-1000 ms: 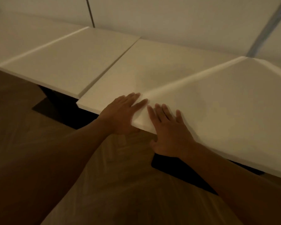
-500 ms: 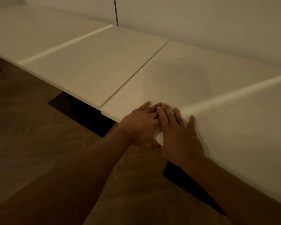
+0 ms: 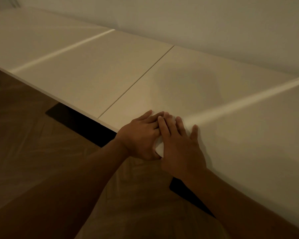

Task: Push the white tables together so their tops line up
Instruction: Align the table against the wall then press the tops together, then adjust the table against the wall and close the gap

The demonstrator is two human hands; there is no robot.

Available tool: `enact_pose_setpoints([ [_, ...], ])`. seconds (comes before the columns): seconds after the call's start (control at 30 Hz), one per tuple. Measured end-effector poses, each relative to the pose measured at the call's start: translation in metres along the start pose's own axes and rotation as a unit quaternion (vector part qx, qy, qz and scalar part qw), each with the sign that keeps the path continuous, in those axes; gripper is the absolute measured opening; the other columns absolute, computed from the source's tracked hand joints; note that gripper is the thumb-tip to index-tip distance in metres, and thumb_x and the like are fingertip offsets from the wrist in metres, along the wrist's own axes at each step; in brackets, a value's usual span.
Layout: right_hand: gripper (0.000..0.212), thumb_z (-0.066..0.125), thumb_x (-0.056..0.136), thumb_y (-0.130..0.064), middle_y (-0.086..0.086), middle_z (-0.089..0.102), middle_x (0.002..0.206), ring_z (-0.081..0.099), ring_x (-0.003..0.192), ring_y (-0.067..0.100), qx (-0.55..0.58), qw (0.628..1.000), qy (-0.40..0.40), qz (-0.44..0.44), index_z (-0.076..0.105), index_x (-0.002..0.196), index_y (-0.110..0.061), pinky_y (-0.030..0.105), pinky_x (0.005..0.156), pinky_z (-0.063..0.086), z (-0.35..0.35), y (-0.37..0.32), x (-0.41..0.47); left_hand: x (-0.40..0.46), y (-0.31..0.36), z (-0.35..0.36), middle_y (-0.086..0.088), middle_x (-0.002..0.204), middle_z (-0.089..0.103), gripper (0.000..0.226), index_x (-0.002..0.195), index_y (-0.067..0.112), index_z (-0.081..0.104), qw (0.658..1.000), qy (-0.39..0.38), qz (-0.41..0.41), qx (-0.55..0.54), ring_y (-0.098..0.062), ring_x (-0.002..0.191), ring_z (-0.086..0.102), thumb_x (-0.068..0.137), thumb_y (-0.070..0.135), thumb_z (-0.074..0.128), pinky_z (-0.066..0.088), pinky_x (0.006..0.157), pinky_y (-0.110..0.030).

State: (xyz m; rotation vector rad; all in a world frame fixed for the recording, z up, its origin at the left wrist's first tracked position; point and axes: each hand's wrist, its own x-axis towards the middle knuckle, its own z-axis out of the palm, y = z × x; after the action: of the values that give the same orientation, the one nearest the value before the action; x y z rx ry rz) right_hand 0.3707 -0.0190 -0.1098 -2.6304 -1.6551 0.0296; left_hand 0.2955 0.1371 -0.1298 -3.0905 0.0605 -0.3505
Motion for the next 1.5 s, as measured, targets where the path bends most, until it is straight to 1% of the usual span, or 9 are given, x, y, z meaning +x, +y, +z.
enact_pose_setpoints([
  [0.13,0.105,0.058,0.086,-0.050,0.009,-0.009,0.165,-0.002,0.151,0.037,-0.003,1.000,0.011,0.006,-0.016,0.154,-0.020,0.072,0.112,0.012,0.002,-0.002,0.001,-0.001,-0.002,0.002,-0.011,0.156,0.040,0.106,0.151,0.011,0.037,1.000,0.020,0.013,0.004,-0.026,0.149,0.028,0.073,0.078,0.059,0.024,0.122,-0.048],
  [0.43,0.104,0.051,0.089,-0.047,0.007,-0.023,0.162,-0.013,0.150,0.036,-0.008,1.000,-0.017,0.011,-0.029,0.149,-0.020,0.071,0.112,0.009,0.001,-0.005,0.003,-0.002,-0.004,0.003,-0.014,0.156,0.040,0.103,0.151,0.008,0.037,1.000,0.018,0.020,0.002,-0.028,0.149,0.026,0.076,0.075,0.058,0.025,0.121,-0.050],
  [0.7,0.109,0.060,0.083,-0.049,0.009,-0.014,0.164,-0.005,0.151,0.036,-0.002,1.000,-0.005,0.013,-0.017,0.154,-0.019,0.073,0.111,0.011,0.002,-0.003,0.002,0.000,0.003,-0.005,-0.005,0.159,0.036,0.101,0.154,0.018,0.033,0.999,-0.011,-0.015,-0.027,-0.021,0.151,0.022,0.072,0.073,0.057,0.018,0.124,-0.044],
  [0.87,0.115,0.067,0.075,-0.053,0.004,-0.009,0.165,-0.002,0.152,0.029,0.045,0.999,0.014,0.007,-0.010,0.155,-0.021,0.063,0.117,0.005,-0.001,0.008,-0.009,0.003,0.014,-0.010,0.001,0.165,0.020,0.112,0.159,0.025,0.015,0.997,-0.069,-0.045,0.000,-0.021,0.153,0.012,0.067,0.075,0.055,0.014,0.124,-0.049],
  [0.97,0.102,0.053,0.081,-0.059,0.002,-0.002,0.166,-0.001,0.152,0.024,0.078,0.997,0.023,-0.013,-0.004,0.156,-0.021,0.055,0.121,0.005,-0.001,0.022,-0.035,0.007,0.030,-0.014,0.001,0.168,-0.005,0.121,0.159,0.026,-0.005,0.986,-0.136,-0.091,0.009,-0.026,0.154,-0.005,0.061,0.083,0.037,0.007,0.121,-0.061],
  [1.1,0.078,0.018,0.089,-0.060,-0.004,-0.004,0.165,-0.008,0.152,0.016,0.098,0.995,0.015,0.009,0.002,0.157,-0.025,0.045,0.123,0.003,-0.003,0.056,-0.105,0.012,0.072,-0.023,-0.002,0.164,-0.025,0.121,0.154,0.034,-0.022,0.974,-0.190,-0.120,-0.006,-0.034,0.150,-0.022,0.058,0.100,0.009,-0.002,0.115,-0.070],
  [1.17,0.072,0.013,0.092,-0.056,-0.005,-0.001,0.165,-0.004,0.152,0.016,0.085,0.995,0.031,0.034,0.005,0.157,-0.028,0.043,0.124,0.005,-0.001,0.078,-0.141,0.015,0.104,-0.025,0.000,0.163,-0.028,0.115,0.153,0.037,-0.024,0.978,-0.187,-0.094,-0.017,-0.032,0.149,-0.025,0.060,0.101,0.000,-0.006,0.115,-0.070],
  [1.33,0.058,0.022,0.100,-0.047,0.002,0.026,0.162,0.021,0.149,0.022,0.019,0.994,0.047,0.099,0.025,0.154,-0.025,0.043,0.119,0.023,0.003,0.143,-0.217,0.061,0.218,-0.019,0.011,0.166,-0.012,0.095,0.158,0.034,-0.003,0.985,-0.158,-0.021,-0.064,-0.020,0.153,-0.014,0.078,0.087,0.002,0.001,0.113,-0.073],
  [1.5,0.077,-0.003,0.093,-0.068,0.001,0.013,0.165,0.007,0.152,0.021,0.029,0.984,0.015,0.176,0.015,0.156,-0.028,0.040,0.122,0.009,-0.011,0.222,-0.323,0.101,0.332,-0.024,0.008,0.168,-0.003,0.086,0.159,0.030,0.008,0.982,-0.154,0.053,-0.098,-0.017,0.154,-0.006,0.089,0.078,0.020,0.006,0.119,-0.063],
])
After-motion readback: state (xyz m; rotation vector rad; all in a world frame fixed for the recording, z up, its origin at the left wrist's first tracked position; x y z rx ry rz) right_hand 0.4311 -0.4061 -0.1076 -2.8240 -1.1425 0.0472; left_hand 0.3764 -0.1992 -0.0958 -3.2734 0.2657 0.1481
